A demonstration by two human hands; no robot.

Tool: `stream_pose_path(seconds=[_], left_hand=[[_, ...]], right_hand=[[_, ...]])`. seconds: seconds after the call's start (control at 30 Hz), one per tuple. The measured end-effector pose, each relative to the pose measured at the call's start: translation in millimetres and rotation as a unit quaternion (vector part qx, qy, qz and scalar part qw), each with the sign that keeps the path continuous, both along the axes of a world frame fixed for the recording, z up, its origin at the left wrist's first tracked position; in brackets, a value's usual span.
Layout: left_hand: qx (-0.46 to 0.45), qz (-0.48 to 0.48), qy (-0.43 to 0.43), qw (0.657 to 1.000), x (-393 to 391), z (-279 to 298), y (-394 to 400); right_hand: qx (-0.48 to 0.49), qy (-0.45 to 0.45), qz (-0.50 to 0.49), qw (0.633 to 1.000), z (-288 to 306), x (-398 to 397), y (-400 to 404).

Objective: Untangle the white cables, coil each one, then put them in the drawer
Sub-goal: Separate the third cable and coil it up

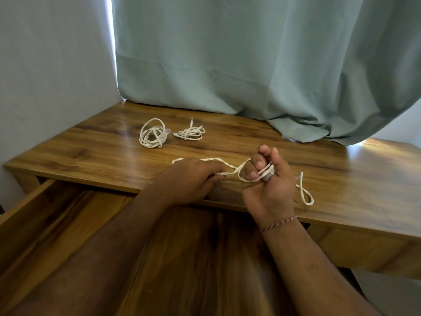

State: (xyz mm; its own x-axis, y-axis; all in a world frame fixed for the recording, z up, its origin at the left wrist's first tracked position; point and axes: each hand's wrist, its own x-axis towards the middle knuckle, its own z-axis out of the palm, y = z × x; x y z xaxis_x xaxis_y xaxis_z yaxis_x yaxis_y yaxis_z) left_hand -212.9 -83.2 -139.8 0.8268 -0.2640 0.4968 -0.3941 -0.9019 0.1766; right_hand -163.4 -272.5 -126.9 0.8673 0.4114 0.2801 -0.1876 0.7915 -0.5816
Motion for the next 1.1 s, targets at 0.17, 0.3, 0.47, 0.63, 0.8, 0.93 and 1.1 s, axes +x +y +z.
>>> stream_pose_path(seconds=[0.17, 0.3, 0.47, 0.63, 0.8, 0.93, 1.1], left_hand=[[0.040, -0.017, 0.044, 0.998, 2, -3, -12], [0.041, -0.020, 0.042, 0.998, 0, 0, -12], [0.053, -0.024, 0.081, 0.995, 0, 8, -12], [0.032, -0.050, 0.058, 0.997, -8, 23, -9], [0.041, -0.063, -0.003, 0.997, -14, 40, 1], [0.005, -0.068, -0.047, 0.997, -20, 48, 7], [-0.020, -0.077, -0.090, 0.993, -21, 50, 7]], right_hand=[[-0.003, 0.079, -0.093, 0.993, -2, 3, 5], [-0.045, 0.103, -0.147, 0.983, -2, 1, 11], [-0.163, 0.117, -0.272, 0.941, -3, 3, 15], [-0.375, -0.080, -0.376, 0.843, -15, 3, 13], [-0.548, -0.290, -0.353, 0.701, -19, -9, 17], [-0.535, -0.325, -0.355, 0.694, -16, -20, 20], [-0.462, -0.262, -0.228, 0.816, -10, -19, 20]])
